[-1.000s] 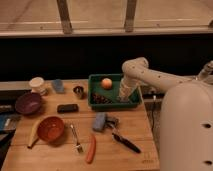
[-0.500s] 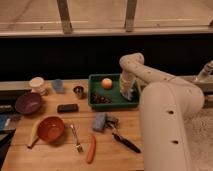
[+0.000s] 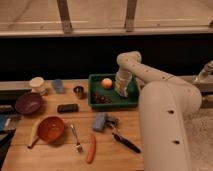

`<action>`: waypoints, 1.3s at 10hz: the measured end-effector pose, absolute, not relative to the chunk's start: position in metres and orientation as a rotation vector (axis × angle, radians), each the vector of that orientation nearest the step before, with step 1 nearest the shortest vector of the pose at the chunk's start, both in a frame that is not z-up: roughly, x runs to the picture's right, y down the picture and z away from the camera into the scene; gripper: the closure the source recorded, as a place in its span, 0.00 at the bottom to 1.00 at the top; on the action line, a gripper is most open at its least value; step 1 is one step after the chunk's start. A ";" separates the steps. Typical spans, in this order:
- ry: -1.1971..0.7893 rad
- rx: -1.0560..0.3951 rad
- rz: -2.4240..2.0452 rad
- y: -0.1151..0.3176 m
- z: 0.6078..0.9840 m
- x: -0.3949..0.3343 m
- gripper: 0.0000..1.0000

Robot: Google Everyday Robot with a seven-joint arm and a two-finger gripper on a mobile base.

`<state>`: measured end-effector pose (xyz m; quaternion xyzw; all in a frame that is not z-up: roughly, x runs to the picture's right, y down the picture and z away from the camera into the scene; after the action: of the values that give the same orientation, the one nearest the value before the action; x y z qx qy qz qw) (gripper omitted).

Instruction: Wipe tray with towel

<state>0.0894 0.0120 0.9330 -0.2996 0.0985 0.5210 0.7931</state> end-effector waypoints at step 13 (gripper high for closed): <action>0.335 -0.626 1.258 0.036 0.913 0.145 0.98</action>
<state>0.1451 0.0364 0.9129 -0.2865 0.1534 0.5756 0.7503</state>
